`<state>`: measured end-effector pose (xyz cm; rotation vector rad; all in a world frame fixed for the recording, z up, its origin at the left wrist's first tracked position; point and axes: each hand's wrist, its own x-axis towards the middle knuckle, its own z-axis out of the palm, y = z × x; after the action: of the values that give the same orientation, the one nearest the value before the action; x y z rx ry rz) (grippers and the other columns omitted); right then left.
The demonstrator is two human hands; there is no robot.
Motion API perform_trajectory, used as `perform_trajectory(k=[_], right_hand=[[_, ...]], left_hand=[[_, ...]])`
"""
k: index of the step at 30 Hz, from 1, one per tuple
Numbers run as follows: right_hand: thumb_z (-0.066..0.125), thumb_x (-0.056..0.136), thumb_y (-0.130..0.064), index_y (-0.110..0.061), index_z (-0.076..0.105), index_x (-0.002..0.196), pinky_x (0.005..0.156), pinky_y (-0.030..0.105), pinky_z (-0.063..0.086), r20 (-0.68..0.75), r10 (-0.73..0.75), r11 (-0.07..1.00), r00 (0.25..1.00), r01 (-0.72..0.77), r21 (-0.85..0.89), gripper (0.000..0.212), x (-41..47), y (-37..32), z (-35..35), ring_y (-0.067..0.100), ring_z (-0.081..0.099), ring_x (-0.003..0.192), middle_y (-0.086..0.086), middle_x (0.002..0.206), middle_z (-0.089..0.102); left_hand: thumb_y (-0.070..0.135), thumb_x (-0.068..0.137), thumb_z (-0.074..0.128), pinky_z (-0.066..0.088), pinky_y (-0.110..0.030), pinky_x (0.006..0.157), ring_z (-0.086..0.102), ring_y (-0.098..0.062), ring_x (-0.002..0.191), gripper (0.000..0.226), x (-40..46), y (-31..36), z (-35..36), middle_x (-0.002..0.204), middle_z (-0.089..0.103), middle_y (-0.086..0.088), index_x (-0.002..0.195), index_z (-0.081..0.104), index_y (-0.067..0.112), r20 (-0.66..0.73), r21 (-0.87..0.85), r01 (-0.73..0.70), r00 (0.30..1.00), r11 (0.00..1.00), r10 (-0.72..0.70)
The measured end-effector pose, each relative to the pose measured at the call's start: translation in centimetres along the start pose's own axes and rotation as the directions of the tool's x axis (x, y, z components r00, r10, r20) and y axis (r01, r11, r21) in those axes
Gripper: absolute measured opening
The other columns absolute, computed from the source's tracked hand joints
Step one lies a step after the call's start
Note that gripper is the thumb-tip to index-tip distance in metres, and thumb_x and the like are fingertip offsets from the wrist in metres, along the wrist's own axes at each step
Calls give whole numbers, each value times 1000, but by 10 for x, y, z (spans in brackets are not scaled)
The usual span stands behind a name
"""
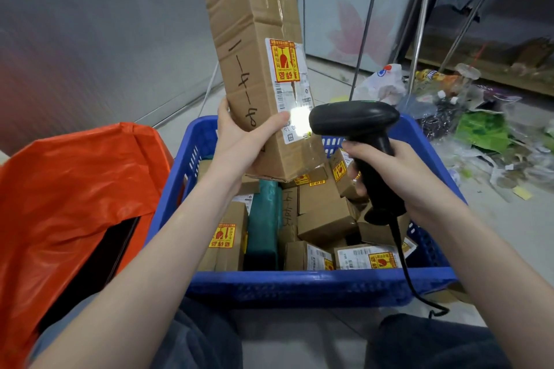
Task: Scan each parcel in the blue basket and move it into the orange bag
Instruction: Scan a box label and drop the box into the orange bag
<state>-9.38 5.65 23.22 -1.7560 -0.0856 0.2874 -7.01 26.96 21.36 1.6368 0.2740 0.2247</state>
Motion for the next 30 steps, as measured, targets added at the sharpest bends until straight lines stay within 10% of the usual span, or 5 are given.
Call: perform_trajectory(k=[30], right_hand=[[61,90,-28,-11,55,87,49,22,48,-34,-37,999,999,38,36,18,-6,-4,-9,16,57,48,1,60,61]], left_hand=[[37,74,79,43,-24,79,48,-12,119,91,8,-4,-1,138,46,6,146,23,28,-43,-31,34,998,999,-36]])
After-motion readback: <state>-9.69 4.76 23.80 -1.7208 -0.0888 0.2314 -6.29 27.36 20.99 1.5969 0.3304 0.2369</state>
